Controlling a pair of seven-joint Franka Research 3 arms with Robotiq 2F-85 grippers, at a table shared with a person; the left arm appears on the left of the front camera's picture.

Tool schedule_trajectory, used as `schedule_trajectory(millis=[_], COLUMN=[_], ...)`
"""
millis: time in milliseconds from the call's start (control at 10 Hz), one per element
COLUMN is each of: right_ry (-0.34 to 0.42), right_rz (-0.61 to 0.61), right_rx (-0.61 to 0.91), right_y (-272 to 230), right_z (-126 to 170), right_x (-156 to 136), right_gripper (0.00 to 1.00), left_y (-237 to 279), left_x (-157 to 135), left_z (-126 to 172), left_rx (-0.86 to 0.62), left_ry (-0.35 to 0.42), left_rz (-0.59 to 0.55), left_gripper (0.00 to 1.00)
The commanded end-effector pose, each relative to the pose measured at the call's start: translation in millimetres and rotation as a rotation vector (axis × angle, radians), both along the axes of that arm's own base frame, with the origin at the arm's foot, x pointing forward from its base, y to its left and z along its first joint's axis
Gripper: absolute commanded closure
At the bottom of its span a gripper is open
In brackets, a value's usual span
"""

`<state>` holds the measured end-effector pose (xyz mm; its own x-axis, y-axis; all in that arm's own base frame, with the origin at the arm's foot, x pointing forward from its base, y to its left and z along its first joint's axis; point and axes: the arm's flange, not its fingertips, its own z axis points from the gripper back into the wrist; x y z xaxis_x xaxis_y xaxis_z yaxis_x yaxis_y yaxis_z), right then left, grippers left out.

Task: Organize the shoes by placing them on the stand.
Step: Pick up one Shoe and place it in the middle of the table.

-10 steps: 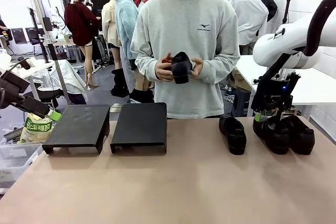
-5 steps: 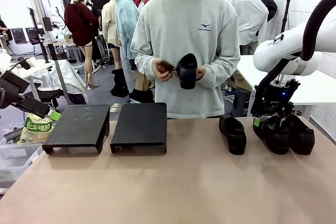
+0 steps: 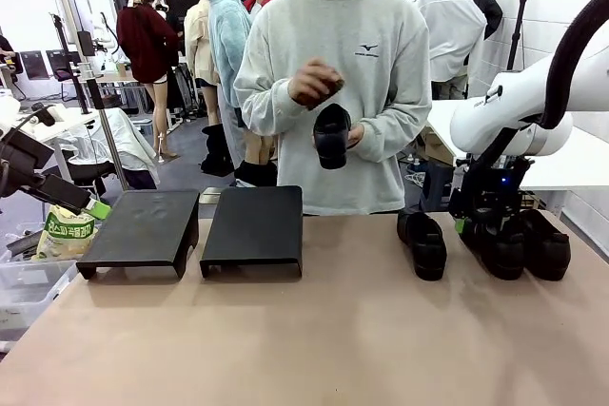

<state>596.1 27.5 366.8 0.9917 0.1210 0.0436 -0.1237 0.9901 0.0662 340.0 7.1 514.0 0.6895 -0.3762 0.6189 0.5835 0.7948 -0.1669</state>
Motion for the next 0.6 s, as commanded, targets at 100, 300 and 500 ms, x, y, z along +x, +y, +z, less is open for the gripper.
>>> schedule_trajectory(millis=[100,300,500], right_ry=[0.031,0.019,0.029], right_rz=[0.011,0.013,0.012], right_rx=[0.039,-0.001,-0.018], right_y=[-3.2,0.2,0.1], right_z=[7.3,-2.3,-12.9], right_x=[0.6,1.9,4.4], right_gripper=[0.0,0.0,0.0], left_y=[3.0,3.0,3.0], left_x=[0.0,0.0,0.0], left_z=[-0.3,-0.3,-0.3], left_rx=[-0.004,-0.004,-0.004], left_ry=[-0.007,-0.007,-0.007], left_rz=[-0.017,-0.017,-0.017], left_gripper=[0.0,0.0,0.0])
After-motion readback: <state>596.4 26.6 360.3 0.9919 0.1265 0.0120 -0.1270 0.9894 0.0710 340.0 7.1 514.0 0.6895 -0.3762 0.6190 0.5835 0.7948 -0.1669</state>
